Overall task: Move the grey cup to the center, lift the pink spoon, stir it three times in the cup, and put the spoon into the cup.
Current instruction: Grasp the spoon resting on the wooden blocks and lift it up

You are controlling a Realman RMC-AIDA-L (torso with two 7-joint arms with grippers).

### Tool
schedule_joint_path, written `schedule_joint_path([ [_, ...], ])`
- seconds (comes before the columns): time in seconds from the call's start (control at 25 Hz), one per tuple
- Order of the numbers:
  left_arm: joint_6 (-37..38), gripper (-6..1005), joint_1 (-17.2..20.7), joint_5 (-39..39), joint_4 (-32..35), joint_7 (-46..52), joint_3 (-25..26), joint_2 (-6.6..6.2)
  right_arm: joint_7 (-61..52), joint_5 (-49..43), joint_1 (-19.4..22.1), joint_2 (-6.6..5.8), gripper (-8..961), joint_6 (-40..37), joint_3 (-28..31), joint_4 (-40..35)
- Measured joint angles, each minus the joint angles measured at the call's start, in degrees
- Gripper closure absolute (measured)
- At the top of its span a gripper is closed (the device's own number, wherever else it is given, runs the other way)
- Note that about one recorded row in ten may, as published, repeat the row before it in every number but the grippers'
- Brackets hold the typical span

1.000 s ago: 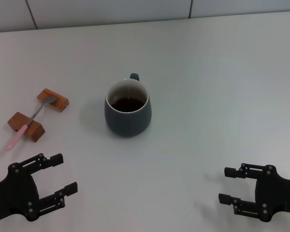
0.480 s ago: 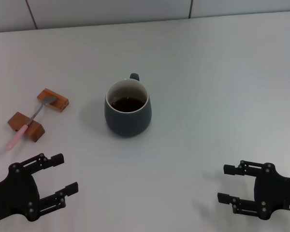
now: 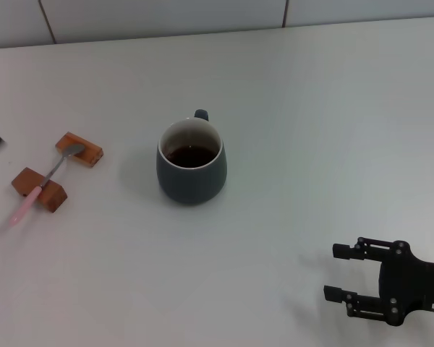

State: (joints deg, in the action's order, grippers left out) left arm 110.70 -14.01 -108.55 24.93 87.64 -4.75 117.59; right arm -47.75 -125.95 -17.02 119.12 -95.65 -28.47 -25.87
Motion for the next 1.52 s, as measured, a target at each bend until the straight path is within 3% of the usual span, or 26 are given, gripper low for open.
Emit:
schedule_joint_path([
  [0.16, -4.54, 315, 1.04, 0.35, -2.17, 16.05, 4.72, 0.19, -0.15, 0.0, 0.08, -0.03, 247, -0.11, 0.0, -0.04],
  [0.32, -7.6, 316, 2.26, 0.35, -2.74, 23.24, 5.15, 0.35, -0.76, 0.01, 0.11, -0.1, 247, -0.17, 0.0, -0.25],
  [0.36, -10.23, 316, 3.29, 0.24, -3.39, 29.04, 5.11, 0.49, -1.03, 0.01, 0.1, -0.13, 248, -0.28, 0.0, -0.34],
  [0.88, -21.53, 319, 6.65, -3.48, -5.81, 33.84, 4.48, 0.48, -1.64, 0.01, 0.04, -0.21, 246, -0.95, -0.01, -0.41],
  [1.52, -22.86, 322, 5.94, -7.48, -10.52, 35.09, 4.49, 0.47, -3.05, -0.42, 0.03, -0.12, 247, -1.74, -0.01, -0.74],
])
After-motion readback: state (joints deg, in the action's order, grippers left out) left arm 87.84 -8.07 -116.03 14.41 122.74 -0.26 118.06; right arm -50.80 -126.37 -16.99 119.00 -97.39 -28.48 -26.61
